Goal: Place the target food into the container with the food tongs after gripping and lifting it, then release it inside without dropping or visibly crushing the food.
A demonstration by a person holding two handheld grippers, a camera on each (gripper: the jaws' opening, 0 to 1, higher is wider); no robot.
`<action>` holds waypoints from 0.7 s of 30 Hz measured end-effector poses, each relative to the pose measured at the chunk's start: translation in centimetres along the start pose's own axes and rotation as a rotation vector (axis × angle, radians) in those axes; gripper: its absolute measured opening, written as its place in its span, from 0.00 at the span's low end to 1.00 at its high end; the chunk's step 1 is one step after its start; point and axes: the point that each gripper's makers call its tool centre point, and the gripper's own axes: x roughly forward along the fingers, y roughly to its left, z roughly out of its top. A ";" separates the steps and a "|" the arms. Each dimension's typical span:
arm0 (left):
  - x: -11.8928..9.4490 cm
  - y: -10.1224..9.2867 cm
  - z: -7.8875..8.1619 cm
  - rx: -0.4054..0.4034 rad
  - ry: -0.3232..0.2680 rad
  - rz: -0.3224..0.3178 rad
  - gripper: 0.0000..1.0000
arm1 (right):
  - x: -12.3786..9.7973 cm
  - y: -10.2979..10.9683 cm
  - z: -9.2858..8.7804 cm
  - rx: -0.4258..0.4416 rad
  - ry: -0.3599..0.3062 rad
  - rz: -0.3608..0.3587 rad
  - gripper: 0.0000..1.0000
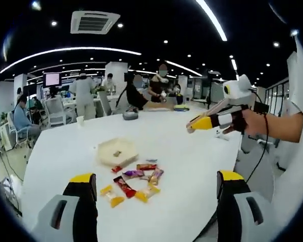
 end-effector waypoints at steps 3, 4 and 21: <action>-1.0 -0.8 0.4 -0.080 -0.023 0.029 0.99 | -1.4 -0.4 -0.4 0.008 -0.009 0.014 0.26; -1.1 -0.7 0.9 -0.086 -0.045 0.053 0.99 | -1.9 -0.5 -0.7 0.008 -0.007 0.011 0.26; 4.4 1.7 -2.6 0.058 -0.050 0.144 1.00 | -4.8 -0.2 -2.7 -0.068 -0.011 0.149 0.26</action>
